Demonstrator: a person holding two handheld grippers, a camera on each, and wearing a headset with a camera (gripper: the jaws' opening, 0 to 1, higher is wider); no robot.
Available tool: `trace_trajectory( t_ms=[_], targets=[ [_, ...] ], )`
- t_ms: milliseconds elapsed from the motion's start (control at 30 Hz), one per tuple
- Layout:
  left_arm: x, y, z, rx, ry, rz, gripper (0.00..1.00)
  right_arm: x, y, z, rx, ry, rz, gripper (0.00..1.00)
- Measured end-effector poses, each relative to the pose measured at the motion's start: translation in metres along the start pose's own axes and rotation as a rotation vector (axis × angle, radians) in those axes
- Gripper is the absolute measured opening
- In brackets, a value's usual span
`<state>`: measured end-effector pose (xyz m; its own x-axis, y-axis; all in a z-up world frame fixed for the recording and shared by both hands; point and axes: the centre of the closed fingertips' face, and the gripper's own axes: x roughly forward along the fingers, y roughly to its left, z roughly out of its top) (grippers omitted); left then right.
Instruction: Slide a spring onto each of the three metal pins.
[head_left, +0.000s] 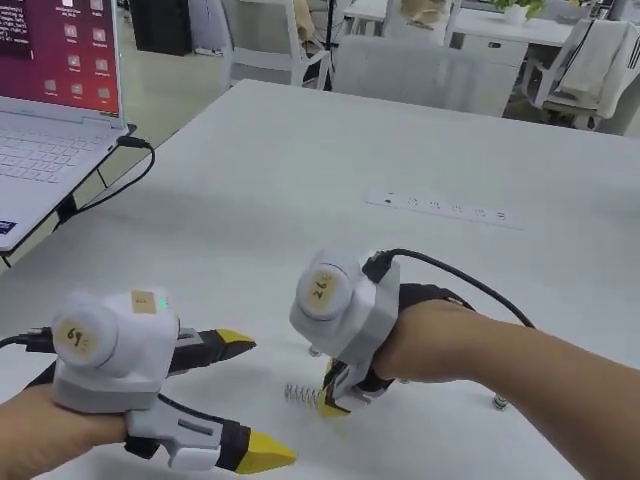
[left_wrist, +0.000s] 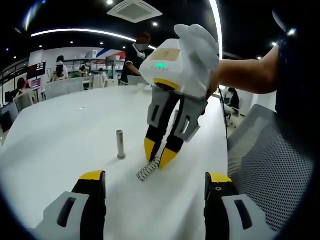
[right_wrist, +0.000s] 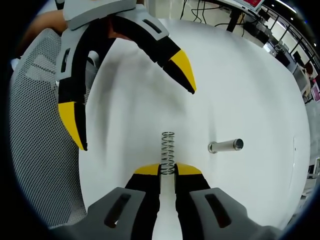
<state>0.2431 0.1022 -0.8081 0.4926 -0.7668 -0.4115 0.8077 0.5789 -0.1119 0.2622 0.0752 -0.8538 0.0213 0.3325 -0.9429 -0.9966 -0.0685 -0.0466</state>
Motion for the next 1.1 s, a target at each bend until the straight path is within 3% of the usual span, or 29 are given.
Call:
trace_trajectory(
  t_ms=[500, 1100],
  targets=[
    [0.001, 0.000, 0.009, 0.033, -0.025, -0.005, 0.66, -0.019, 0.005, 0.004, -0.027, -0.019, 0.006, 0.08],
    [-0.002, -0.008, 0.018, 0.094, -0.070, -0.024, 0.38, -0.040, 0.017, 0.010, -0.088, -0.031, 0.020, 0.08]
  ],
)
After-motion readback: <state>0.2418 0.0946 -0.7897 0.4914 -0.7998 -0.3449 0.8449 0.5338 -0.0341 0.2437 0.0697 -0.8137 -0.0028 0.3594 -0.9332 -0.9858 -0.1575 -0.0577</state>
